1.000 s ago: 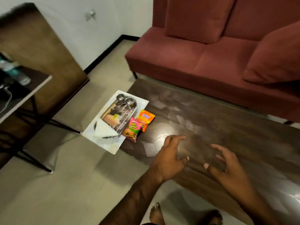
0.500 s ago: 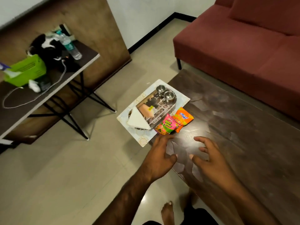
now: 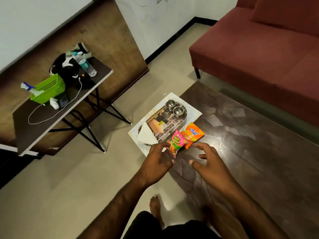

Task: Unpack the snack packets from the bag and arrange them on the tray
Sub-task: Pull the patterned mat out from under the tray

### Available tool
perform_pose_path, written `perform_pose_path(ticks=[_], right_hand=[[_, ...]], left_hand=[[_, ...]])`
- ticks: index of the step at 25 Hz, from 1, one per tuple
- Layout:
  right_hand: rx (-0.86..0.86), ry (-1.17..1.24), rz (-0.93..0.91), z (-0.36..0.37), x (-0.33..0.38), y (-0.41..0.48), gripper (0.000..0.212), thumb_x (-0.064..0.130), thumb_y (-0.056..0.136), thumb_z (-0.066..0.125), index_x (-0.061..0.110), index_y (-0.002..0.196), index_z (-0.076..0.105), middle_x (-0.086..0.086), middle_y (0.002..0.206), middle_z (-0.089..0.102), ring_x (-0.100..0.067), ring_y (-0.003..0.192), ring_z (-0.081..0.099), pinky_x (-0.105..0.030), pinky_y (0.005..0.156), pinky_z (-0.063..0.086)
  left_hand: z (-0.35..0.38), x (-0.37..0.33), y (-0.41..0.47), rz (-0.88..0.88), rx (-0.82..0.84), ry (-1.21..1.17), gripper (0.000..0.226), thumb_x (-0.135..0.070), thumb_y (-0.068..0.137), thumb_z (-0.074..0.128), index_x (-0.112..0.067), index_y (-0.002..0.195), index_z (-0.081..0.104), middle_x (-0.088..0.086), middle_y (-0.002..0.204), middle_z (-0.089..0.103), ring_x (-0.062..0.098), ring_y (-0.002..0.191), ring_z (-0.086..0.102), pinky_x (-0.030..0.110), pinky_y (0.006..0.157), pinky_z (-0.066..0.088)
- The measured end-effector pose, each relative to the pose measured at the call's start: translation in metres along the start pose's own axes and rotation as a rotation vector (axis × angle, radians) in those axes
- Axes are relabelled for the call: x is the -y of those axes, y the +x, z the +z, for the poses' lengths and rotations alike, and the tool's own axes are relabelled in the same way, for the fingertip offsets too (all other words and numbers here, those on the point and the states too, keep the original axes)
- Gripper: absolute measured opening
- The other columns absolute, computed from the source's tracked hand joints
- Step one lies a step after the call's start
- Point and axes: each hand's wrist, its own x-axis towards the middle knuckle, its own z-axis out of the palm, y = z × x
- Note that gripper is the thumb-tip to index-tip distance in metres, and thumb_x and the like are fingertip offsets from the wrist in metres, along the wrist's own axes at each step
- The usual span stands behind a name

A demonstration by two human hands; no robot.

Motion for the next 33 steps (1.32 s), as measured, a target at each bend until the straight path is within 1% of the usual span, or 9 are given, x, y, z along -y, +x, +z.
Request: perform_pose_path(ticks=[4, 7, 11, 13, 16, 22, 25, 29, 33], right_hand=[[-0.041, 0.034, -0.008, -0.006, 0.004, 0.000, 0.046, 0.025, 0.083, 0.073, 0.047, 0.118, 0.053, 0.014, 0.124, 0.048, -0.010, 0.110, 0.058, -0.038, 0.096, 0.051], [-0.073, 0.028, 0.020, -0.005, 0.007, -0.001, 0.048, 0.025, 0.084, 0.073, 0.038, 0.126, 0.055, 0.008, 0.128, 0.051, -0.015, 0.112, 0.059, -0.039, 0.097, 0.051], [-0.095, 0.006, 0.065, -0.005, 0.012, 0.006, 0.050, 0.025, 0.084, 0.071, 0.031, 0.131, 0.055, -0.001, 0.131, 0.053, -0.019, 0.113, 0.060, -0.041, 0.098, 0.051], [-0.104, -0.007, 0.079, -0.002, 0.013, 0.014, 0.051, 0.022, 0.084, 0.071, 0.028, 0.132, 0.056, -0.003, 0.132, 0.052, -0.021, 0.114, 0.061, -0.043, 0.099, 0.050], [-0.092, -0.040, 0.122, 0.009, 0.016, 0.028, 0.052, 0.022, 0.084, 0.071, 0.030, 0.133, 0.055, -0.002, 0.133, 0.053, -0.022, 0.110, 0.062, -0.046, 0.100, 0.050], [-0.092, -0.093, 0.197, 0.054, 0.025, 0.074, 0.052, 0.018, 0.082, 0.069, 0.027, 0.132, 0.056, -0.004, 0.133, 0.055, -0.022, 0.106, 0.063, -0.045, 0.095, 0.053], [-0.058, -0.126, 0.250, 0.090, 0.031, 0.113, 0.053, 0.015, 0.081, 0.069, 0.023, 0.131, 0.056, -0.006, 0.131, 0.057, -0.028, 0.105, 0.064, -0.047, 0.095, 0.052], [-0.092, -0.158, 0.381, 0.150, 0.021, 0.176, 0.055, 0.008, 0.081, 0.070, 0.014, 0.134, 0.056, -0.010, 0.129, 0.059, -0.029, 0.115, 0.059, -0.043, 0.099, 0.048], [-0.184, -0.137, 0.555, 0.174, -0.009, 0.210, 0.061, 0.002, 0.081, 0.070, 0.009, 0.138, 0.050, -0.013, 0.126, 0.055, -0.032, 0.116, 0.057, -0.039, 0.087, 0.050]], left_hand=[[0.006, -0.012, 0.018, 0.021, 0.042, 0.034, 0.053, -0.014, 0.089, 0.070, -0.024, 0.137, 0.050, 0.001, 0.139, 0.045, 0.010, 0.106, 0.058, 0.013, 0.084, 0.047], [0.014, -0.016, 0.029, 0.051, 0.081, 0.016, 0.051, -0.013, 0.088, 0.072, -0.025, 0.133, 0.051, 0.001, 0.137, 0.045, 0.004, 0.103, 0.058, 0.008, 0.078, 0.047], [0.016, -0.017, 0.044, 0.058, 0.117, 0.003, 0.051, -0.011, 0.086, 0.073, -0.019, 0.133, 0.053, 0.007, 0.140, 0.046, 0.024, 0.114, 0.060, 0.028, 0.082, 0.055], [0.013, -0.013, 0.053, 0.049, 0.122, 0.001, 0.053, -0.012, 0.085, 0.074, -0.018, 0.133, 0.054, 0.008, 0.141, 0.046, 0.026, 0.115, 0.059, 0.036, 0.088, 0.055], [0.002, 0.000, 0.066, 0.020, 0.132, -0.008, 0.055, -0.012, 0.084, 0.074, -0.018, 0.134, 0.054, 0.008, 0.142, 0.044, 0.027, 0.116, 0.059, 0.038, 0.093, 0.054], [-0.027, 0.045, 0.107, -0.013, 0.196, -0.025, 0.051, -0.013, 0.084, 0.074, -0.019, 0.132, 0.055, 0.008, 0.139, 0.046, 0.025, 0.115, 0.059, 0.031, 0.090, 0.052], [-0.048, 0.082, 0.141, -0.020, 0.248, -0.024, 0.050, -0.015, 0.084, 0.074, -0.018, 0.131, 0.056, 0.007, 0.137, 0.047, 0.023, 0.112, 0.058, 0.030, 0.093, 0.051], [-0.082, 0.143, 0.207, -0.066, 0.361, -0.018, 0.047, -0.011, 0.086, 0.071, -0.014, 0.130, 0.055, 0.009, 0.133, 0.051, 0.023, 0.114, 0.057, 0.027, 0.093, 0.048], [-0.094, 0.181, 0.253, -0.116, 0.480, 0.026, 0.048, -0.010, 0.086, 0.069, -0.010, 0.131, 0.052, 0.012, 0.131, 0.056, 0.029, 0.115, 0.059, 0.038, 0.096, 0.052]])
